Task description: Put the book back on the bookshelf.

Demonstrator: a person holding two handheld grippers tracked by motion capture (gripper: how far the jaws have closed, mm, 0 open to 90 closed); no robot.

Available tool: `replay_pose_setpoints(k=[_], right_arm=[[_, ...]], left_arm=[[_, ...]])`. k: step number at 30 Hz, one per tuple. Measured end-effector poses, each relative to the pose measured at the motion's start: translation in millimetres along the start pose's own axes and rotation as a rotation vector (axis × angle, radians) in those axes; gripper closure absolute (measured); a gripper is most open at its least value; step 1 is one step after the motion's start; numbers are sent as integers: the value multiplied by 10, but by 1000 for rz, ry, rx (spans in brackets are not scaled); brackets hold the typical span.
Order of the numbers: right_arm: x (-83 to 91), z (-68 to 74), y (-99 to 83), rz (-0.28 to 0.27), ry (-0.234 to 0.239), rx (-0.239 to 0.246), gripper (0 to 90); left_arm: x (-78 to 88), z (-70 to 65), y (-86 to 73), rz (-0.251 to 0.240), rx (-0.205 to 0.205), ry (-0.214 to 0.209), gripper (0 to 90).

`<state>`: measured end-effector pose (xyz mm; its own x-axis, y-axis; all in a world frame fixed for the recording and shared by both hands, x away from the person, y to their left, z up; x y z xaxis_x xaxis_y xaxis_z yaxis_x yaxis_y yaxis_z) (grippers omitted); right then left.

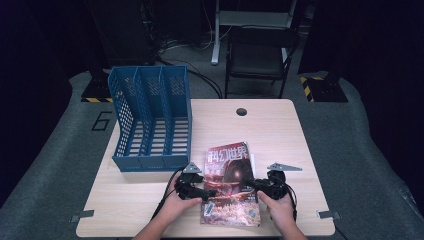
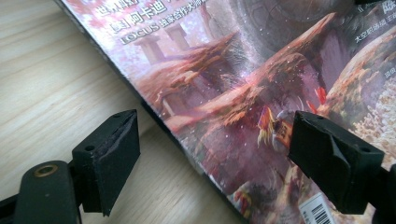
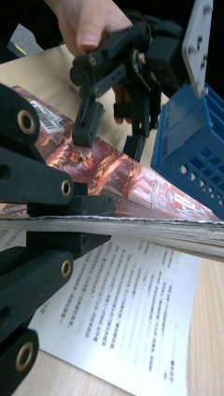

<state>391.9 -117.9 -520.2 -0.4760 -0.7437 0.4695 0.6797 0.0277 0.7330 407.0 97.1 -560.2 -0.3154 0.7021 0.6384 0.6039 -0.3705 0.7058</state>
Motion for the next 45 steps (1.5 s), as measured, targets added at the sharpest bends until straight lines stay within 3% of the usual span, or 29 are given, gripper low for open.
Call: replay_pose_setpoints(k=[3, 9, 13, 18, 22, 26, 31, 38, 40, 45], right_arm=[[29, 37, 14, -11, 4, 19, 865], [57, 73, 35, -21, 22, 43, 865], [72, 85, 45, -28, 31, 49, 866], [100, 102, 69, -46, 44, 67, 865], [98, 116, 73, -48, 54, 73, 865], [97, 117, 79, -50, 63, 77, 865], [92, 106, 78, -44, 69, 73, 865], [53, 39, 60, -23, 51, 44, 862], [34, 19, 59, -15, 44, 40, 861], [23, 13, 65, -9, 34, 47, 860]], left_arm=[[-34, -1, 32, 8, -16, -12, 164], [-106, 1, 105, -10, 30, -44, 163], [-145, -17, 151, 16, 12, -76, 150], [-164, -17, 159, 3, 23, -109, 146], [-195, -37, 151, 6, -47, -119, 103], [-202, -76, 147, 10, -34, -150, 116], [-203, -82, 141, 17, -61, -143, 123], [-182, -40, 154, 15, -31, -133, 215], [-164, -18, 159, 19, 2, -131, 242], [-103, -21, 180, 14, 2, -124, 303]])
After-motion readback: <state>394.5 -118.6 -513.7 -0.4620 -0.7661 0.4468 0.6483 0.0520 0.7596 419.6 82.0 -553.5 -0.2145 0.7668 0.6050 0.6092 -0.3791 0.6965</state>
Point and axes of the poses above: each handheld gripper's, and its own axes: x roughly backward along the jaws, y roughly out of its top, z roughly to its left, the point moved 6 cm from there along -x, roughly forward along the jaws
